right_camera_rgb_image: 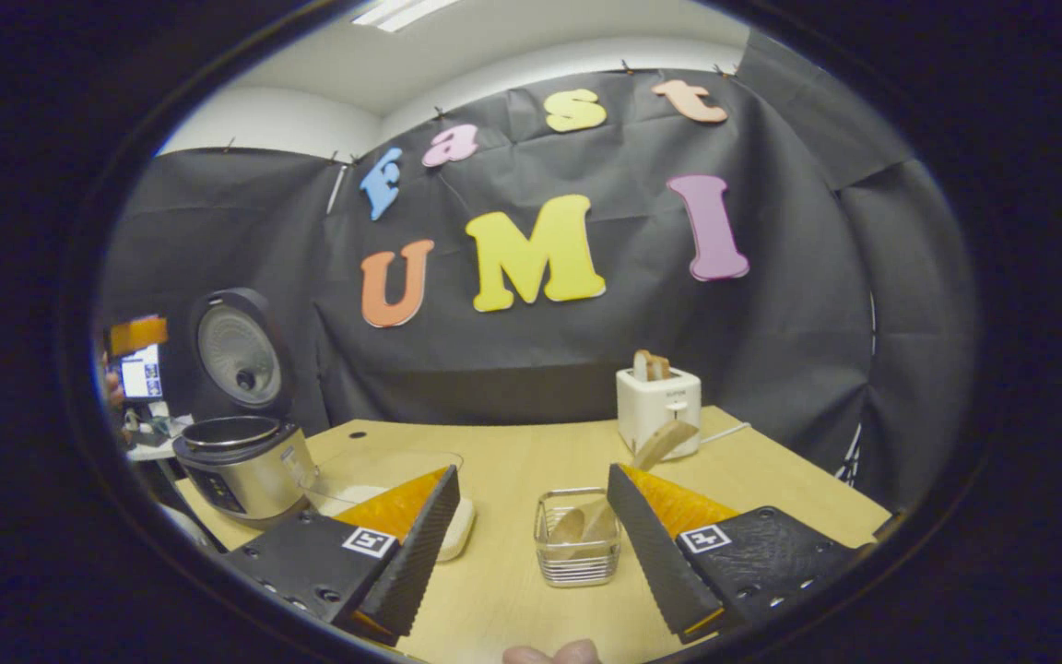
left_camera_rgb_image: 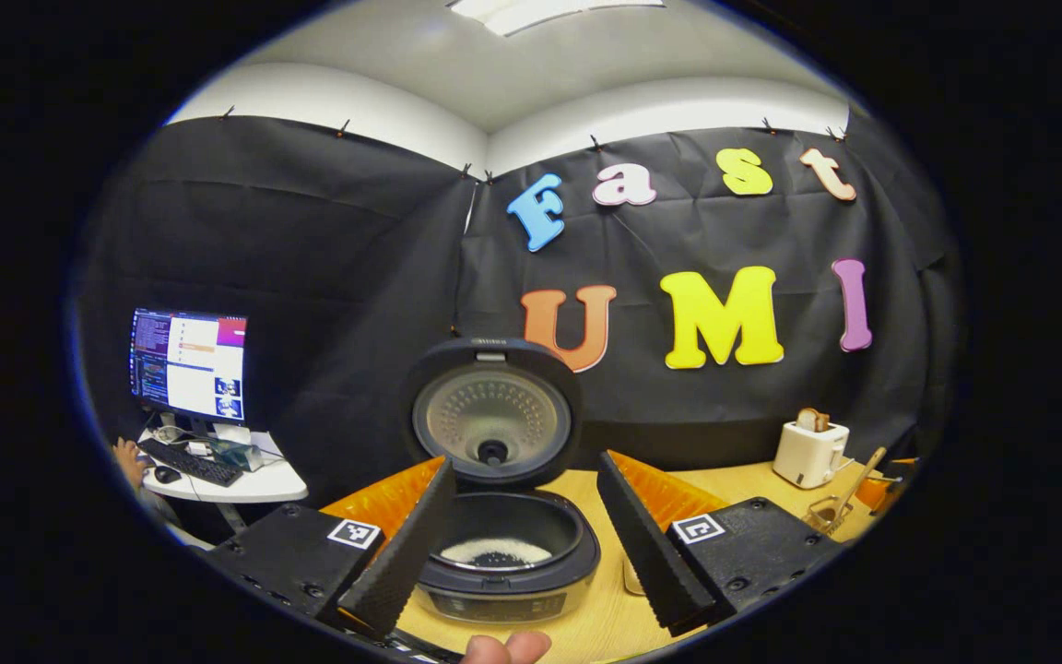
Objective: Close the left gripper, press the button to open the rice cooker; take a wooden spoon from the chopstick holder with the right hand, scoop a spoonful of rice and pour it into the rice cooker, then put the wooden spoon back into the chopstick holder.
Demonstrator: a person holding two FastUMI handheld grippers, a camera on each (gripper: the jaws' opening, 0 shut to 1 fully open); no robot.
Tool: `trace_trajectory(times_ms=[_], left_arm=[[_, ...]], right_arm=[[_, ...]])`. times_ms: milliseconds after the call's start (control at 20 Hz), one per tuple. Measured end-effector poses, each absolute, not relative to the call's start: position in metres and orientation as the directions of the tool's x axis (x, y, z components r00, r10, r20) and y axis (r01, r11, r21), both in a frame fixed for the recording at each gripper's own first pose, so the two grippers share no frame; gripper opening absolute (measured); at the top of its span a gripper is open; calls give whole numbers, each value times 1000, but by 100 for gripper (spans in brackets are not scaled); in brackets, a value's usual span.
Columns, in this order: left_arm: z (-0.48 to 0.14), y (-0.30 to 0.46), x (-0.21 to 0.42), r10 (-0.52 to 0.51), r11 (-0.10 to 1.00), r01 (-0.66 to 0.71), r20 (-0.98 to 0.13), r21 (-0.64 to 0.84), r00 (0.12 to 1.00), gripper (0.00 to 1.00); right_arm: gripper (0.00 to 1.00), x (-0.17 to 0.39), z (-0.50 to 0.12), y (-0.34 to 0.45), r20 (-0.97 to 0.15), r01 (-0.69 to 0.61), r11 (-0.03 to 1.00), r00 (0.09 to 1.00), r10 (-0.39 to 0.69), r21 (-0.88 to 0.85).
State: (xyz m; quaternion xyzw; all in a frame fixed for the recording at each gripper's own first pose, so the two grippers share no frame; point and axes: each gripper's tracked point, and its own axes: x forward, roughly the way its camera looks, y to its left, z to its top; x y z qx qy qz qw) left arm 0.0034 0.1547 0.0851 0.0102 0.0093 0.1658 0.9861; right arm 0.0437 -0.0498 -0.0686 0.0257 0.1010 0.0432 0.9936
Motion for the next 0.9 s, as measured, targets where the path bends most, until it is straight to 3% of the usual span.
trace_trajectory(times_ms=[50, 200, 250, 350, 400, 500, 650, 700, 750, 900], left_arm=[[99, 163, 12, 344, 938, -343, -16, 42, 939, 99], [145, 180, 44, 342, 936, -342, 7, 80, 940, 99], [160, 185, 58, 339, 938, -339, 15, 73, 941, 98], [174, 201, 84, 334, 940, -332, -10, 76, 943, 94], [179, 211, 95, 343, 937, -340, -23, 87, 939, 98], [186, 224, 118, 348, 933, -341, -50, 111, 936, 99], [169, 230, 153, 303, 953, -300, -168, 42, 938, 98], [163, 233, 162, 294, 956, -292, -201, 37, 934, 99], [154, 237, 169, 284, 958, -284, -246, 34, 927, 99], [130, 253, 179, 315, 947, -319, -342, 44, 885, 99]], right_arm=[[92, 40, -66, -45, -192, -105, 994, 975, 111, 45], [95, 37, -61, -42, -172, -139, 990, 975, 143, 38], [91, 37, -61, -43, -169, -140, 990, 975, 143, 34], [95, 35, -62, -36, -163, -169, 985, 971, 173, 35], [92, 34, -62, -33, -164, -186, 982, 968, 190, 42], [95, 33, -65, -30, -170, -203, 978, 963, 208, 45], [95, 35, -69, -33, -183, -192, 981, 964, 193, 25], [100, 34, -70, -30, -188, -205, 978, 960, 208, 38], [92, 33, -73, -28, -197, -212, 976, 956, 219, 56], [95, 36, -78, -32, -217, -201, 975, 951, 218, 96]])
